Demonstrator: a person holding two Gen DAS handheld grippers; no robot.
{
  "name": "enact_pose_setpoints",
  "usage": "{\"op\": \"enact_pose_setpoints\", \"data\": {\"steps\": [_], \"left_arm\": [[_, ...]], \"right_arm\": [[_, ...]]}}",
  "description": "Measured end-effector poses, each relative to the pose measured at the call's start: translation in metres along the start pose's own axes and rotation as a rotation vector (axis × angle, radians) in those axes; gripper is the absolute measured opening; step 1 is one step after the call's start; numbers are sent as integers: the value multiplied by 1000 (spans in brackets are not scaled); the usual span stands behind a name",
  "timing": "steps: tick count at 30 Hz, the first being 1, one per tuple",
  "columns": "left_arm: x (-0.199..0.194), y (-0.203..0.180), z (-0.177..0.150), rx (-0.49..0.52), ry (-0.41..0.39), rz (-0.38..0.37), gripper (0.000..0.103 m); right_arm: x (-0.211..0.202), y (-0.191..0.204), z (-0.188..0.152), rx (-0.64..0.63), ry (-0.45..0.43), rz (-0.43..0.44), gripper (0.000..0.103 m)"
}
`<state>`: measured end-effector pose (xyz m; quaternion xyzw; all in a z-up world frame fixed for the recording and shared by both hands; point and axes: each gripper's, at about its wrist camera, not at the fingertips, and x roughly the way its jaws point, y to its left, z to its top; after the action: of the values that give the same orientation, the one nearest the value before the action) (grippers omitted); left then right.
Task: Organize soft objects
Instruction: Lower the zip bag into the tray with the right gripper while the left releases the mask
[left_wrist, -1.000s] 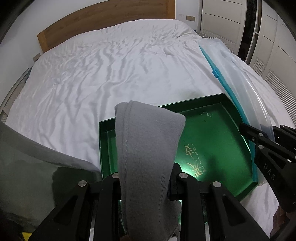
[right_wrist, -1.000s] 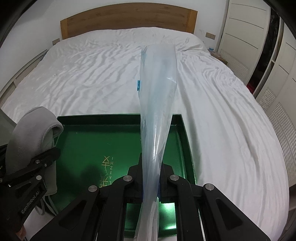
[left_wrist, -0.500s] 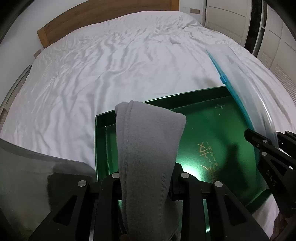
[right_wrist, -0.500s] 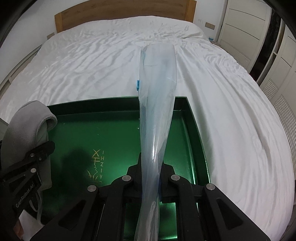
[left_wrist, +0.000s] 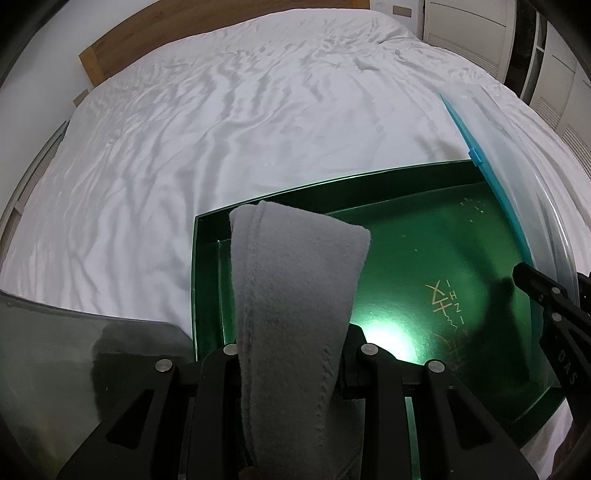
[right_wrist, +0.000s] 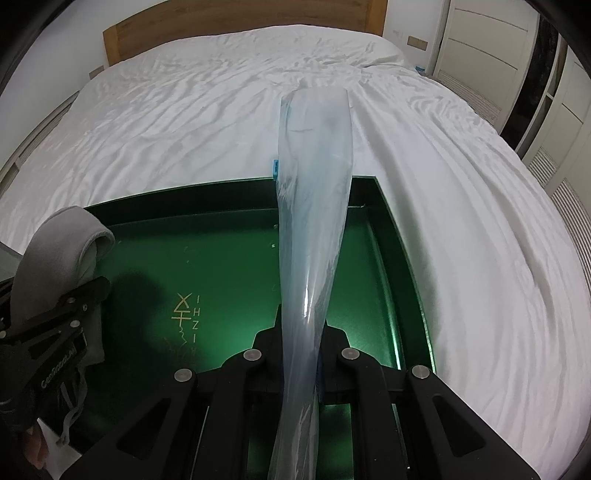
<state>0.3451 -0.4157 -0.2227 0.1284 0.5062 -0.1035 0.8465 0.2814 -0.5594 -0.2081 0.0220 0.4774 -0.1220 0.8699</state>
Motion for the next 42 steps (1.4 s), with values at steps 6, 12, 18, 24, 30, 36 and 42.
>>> {"op": "enact_pose_setpoints", "data": {"steps": [6,12,18,24,30,36,42], "left_arm": [[6,0,1,1,10,15,24],[8,1,0,4,5,30,26],[9,2,-1,-2,8,30,30],[8,1,-1,-1,9,22,38],[7,1,-2,-1,12,13,41],[6,1,-1,-6,9,11,42],[-1,1,2,-5,-15,21,52]], "right_arm": [[5,0,-1,5,5,3,12],[6,2,-4,1,11,5,15],[7,3,-3,-5,17,3,19],[5,3,-4,-9,21,0,27],[2,3,-5,-10,12,-5,40],[-4,4,-7,-7,-11,3,59],[-13,6,-9,-4,-33,7,67]]}}
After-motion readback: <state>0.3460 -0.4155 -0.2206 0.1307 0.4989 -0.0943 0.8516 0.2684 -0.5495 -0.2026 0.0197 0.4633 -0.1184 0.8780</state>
